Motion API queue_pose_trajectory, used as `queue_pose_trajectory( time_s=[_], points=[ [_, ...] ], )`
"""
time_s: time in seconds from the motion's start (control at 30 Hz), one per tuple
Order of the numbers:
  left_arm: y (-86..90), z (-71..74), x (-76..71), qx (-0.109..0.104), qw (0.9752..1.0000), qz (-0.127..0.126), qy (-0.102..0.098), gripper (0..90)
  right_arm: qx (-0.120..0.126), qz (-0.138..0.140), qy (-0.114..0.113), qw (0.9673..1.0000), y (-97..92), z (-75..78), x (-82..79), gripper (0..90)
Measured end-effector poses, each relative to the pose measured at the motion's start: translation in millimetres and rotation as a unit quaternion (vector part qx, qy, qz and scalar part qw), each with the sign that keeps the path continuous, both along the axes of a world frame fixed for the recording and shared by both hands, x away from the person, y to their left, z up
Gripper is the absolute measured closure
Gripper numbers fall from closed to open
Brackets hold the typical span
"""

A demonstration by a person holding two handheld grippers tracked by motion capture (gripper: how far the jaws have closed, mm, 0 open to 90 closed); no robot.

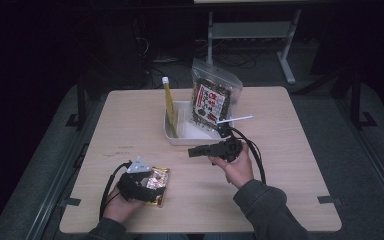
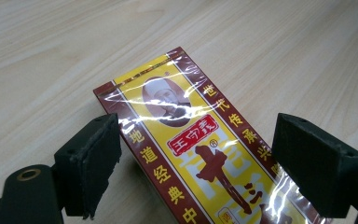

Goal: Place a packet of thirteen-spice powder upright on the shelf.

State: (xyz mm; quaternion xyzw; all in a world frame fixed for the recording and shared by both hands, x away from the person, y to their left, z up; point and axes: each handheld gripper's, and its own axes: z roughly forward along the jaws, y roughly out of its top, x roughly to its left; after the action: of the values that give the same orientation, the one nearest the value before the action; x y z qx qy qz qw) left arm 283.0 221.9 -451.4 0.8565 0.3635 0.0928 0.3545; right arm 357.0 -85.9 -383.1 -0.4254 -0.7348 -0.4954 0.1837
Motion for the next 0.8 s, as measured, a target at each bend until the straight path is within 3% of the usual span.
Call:
queue_pose_trajectory(
  time_s=[0.4,0.5,0.8],
  points=[
    [-3.4,2.3,-1.5,0.020,0.9993,0.031,-0.002,11.8,-0.012,0.010,0.005,0.9999,7.5,-7.8,-1.1,44.5],
    [-3.7,2.3,-1.2,0.019,0.9990,0.042,0.000,11.1,-0.011,0.010,0.005,0.9999,7.8,-7.6,-1.3,44.4],
    [-7.0,0.5,-0.9,0.013,0.9990,0.041,0.013,11.4,-0.012,0.016,0.006,0.9998,13.4,-9.9,-2.0,44.4]
  ],
)
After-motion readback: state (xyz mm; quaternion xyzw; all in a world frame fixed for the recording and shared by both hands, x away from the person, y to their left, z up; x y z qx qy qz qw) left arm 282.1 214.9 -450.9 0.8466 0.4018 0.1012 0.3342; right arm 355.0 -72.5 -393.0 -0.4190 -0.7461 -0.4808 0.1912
